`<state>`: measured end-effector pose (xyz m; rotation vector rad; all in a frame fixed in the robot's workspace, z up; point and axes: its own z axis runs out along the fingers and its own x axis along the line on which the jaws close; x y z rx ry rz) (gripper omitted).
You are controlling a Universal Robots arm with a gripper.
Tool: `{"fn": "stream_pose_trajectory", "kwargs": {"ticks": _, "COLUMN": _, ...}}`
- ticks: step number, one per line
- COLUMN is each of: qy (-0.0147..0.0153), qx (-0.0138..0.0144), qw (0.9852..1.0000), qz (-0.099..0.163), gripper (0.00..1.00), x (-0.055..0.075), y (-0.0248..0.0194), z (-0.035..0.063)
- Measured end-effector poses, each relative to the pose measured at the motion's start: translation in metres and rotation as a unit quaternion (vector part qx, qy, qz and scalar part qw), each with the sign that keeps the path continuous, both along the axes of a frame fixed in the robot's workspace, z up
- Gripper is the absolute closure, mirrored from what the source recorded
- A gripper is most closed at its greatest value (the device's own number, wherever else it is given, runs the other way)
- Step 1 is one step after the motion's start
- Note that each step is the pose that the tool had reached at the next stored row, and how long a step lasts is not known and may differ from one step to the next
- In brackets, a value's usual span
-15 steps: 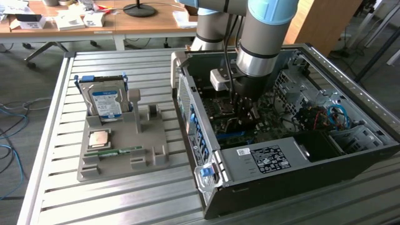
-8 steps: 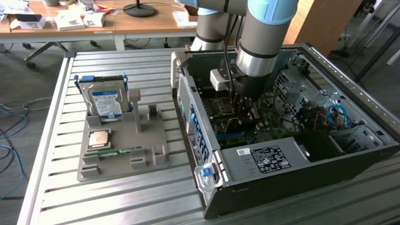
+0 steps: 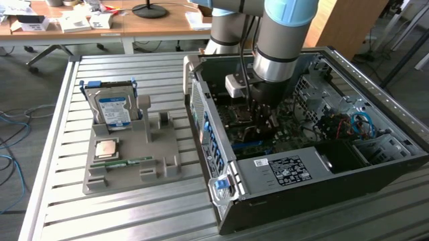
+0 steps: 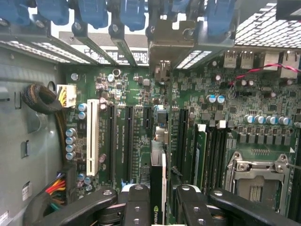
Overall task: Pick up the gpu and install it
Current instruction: 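Insert the gpu into the slot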
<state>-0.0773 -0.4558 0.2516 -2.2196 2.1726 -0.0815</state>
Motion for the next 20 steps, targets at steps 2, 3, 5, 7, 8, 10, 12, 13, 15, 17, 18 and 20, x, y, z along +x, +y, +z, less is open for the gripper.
{"fn": "stream_pose_trajectory", "kwargs": {"ticks": 2, "qy": -0.0046, "qx": 0.0001, "qw": 1.0, "qz": 0.001, "gripper": 0.74, "x": 0.0, "y": 0.0001, "z": -0.0001}}
{"fn": "stream_pose_trajectory", "kwargs": {"ticks": 3, "qy": -0.0057, "qx": 0.0002, "qw": 1.0, "qz": 0.001, "gripper": 0.74, "x": 0.0, "y": 0.0001, "z": -0.0001}}
{"fn": "stream_pose_trajectory", "kwargs": {"ticks": 5, "qy": -0.0072, "qx": 0.0001, "qw": 1.0, "qz": 0.001, "gripper": 0.74, "x": 0.0, "y": 0.0, "z": 0.0001}}
{"fn": "stream_pose_trajectory", "kwargs": {"ticks": 7, "qy": -0.0085, "qx": 0.0, "qw": 1.0, "qz": 0.001, "gripper": 0.74, "x": 0.0, "y": 0.0, "z": 0.0003}}
{"fn": "stream_pose_trajectory", "kwargs": {"ticks": 8, "qy": -0.0089, "qx": 0.0, "qw": 1.0, "qz": 0.001, "gripper": 0.74, "x": 0.0, "y": 0.0, "z": 0.0007}}
{"fn": "stream_pose_trajectory", "kwargs": {"ticks": 10, "qy": -0.0094, "qx": 0.0, "qw": 1.0, "qz": 0.001, "gripper": 0.74, "x": 0.0, "y": 0.0001, "z": 0.0022}}
{"fn": "stream_pose_trajectory", "kwargs": {"ticks": 12, "qy": -0.0094, "qx": 0.0, "qw": 1.0, "qz": 0.001, "gripper": 0.74, "x": 0.0, "y": 0.0001, "z": 0.0063}}
{"fn": "stream_pose_trajectory", "kwargs": {"ticks": 13, "qy": -0.0095, "qx": 0.0002, "qw": 1.0, "qz": 0.001, "gripper": 0.74, "x": 0.0, "y": 0.0001, "z": 0.0088}}
{"fn": "stream_pose_trajectory", "kwargs": {"ticks": 15, "qy": -0.0094, "qx": 0.0001, "qw": 1.0, "qz": 0.001, "gripper": 0.74, "x": 0.0, "y": 0.0001, "z": 0.0128}}
{"fn": "stream_pose_trajectory", "kwargs": {"ticks": 17, "qy": -0.0095, "qx": 0.0, "qw": 1.0, "qz": 0.001, "gripper": 0.74, "x": 0.0, "y": 0.0001, "z": 0.0146}}
{"fn": "stream_pose_trajectory", "kwargs": {"ticks": 18, "qy": -0.0095, "qx": 0.0002, "qw": 1.0, "qz": 0.001, "gripper": 0.74, "x": 0.0, "y": 0.0002, "z": 0.0145}}
{"fn": "stream_pose_trajectory", "kwargs": {"ticks": 20, "qy": -0.0095, "qx": 0.0001, "qw": 1.0, "qz": 0.001, "gripper": 0.74, "x": 0.0, "y": 0.0001, "z": 0.0146}}
